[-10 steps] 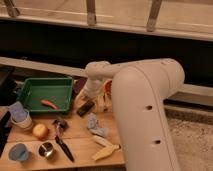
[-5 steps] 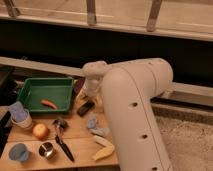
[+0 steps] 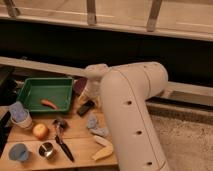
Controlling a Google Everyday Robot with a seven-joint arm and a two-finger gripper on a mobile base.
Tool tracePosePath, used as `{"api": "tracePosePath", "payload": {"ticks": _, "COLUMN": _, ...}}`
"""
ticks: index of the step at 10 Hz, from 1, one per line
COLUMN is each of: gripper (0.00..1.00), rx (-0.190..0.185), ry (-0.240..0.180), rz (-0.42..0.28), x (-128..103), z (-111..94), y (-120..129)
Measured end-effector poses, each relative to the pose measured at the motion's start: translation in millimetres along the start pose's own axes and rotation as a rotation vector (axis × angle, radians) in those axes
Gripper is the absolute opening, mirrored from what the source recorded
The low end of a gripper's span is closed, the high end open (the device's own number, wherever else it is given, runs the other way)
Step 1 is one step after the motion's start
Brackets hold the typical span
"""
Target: Wipe purple bowl with eraser
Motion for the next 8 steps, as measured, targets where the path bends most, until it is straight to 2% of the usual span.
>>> {"api": "tracePosePath", "payload": {"ticks": 1, "gripper": 0.78, "rx": 0.003, "ry": 0.007, "rz": 0.005, "x": 0, "z": 5, "y": -2}}
{"api": "tracePosePath", "payload": {"ticks": 4, "gripper": 0.47, "rx": 0.013, "ry": -0.012, "rz": 0.005, "x": 1, "z": 5, "y": 0}}
{"api": "tracePosePath", "payload": {"ticks": 8, "gripper": 0.07, "rx": 0.009, "ry": -0.052, "rz": 0.014, "x": 4, "z": -13, "y": -1}}
